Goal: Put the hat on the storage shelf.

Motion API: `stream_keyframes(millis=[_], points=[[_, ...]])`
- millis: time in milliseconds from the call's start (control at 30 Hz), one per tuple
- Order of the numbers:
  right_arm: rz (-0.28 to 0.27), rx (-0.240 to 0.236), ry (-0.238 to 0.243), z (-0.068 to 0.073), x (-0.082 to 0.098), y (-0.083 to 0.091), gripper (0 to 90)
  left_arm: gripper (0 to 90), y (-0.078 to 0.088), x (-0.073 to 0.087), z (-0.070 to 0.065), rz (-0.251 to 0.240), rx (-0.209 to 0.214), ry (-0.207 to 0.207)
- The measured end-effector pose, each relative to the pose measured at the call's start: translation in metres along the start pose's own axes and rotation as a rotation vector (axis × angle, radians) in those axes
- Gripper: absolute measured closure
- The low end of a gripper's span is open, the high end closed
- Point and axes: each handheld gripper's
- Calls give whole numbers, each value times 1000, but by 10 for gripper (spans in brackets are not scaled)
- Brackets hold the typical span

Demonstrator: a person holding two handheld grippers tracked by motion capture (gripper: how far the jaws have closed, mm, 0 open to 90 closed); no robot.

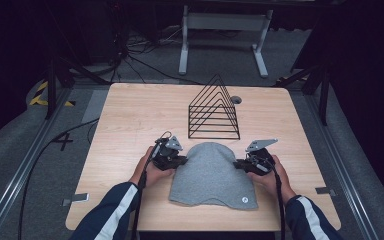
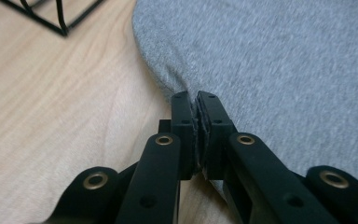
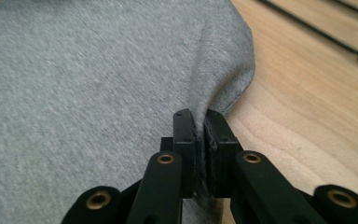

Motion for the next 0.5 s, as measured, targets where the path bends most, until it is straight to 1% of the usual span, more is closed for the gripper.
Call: stream_keyframes(millis=[33, 67, 167, 200, 233, 267, 300, 333, 367, 400, 467, 500], points=[[-18, 7, 18, 4, -2, 6, 852, 866, 7, -4, -1, -16, -11, -17], [-28, 13, 31, 6, -4, 10, 853, 867, 10, -5, -1, -22, -15, -19], [-64, 24, 52, 12, -8, 22, 854, 867, 22, -11, -2, -65, -24, -29], [-64, 24, 52, 12, -8, 22, 854, 867, 22, -11, -2, -65, -24, -29], [-85, 31, 66, 16, -11, 30, 854, 868, 29, -14, -3, -78, -35, -45], [-85, 31, 66, 16, -11, 30, 854, 868, 32, -16, -4, -90, -42, -53], [-97, 41, 85, 19, -14, 37, 854, 868, 35, -18, -5, -93, -39, -56], [-101, 45, 90, 21, -15, 39, 854, 868, 38, -19, -6, -101, -43, -59], [-105, 48, 101, 22, -17, 43, 854, 868, 44, -24, -6, -114, -51, -85], [-105, 48, 101, 22, -17, 43, 854, 868, 44, -24, -6, -114, -51, -85], [-115, 59, 116, 25, -21, 49, 854, 868, 50, -30, -6, -131, -56, -89], [-118, 65, 123, 26, -23, 52, 854, 869, 52, -32, -6, -131, -60, -99]])
Point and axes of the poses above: each handheld gripper's, and its own axes: y roughly backward along the jaws, x roughly out of its underside, z roughly to its left, and after that the axes turned 14 degrees about -x, right-handed
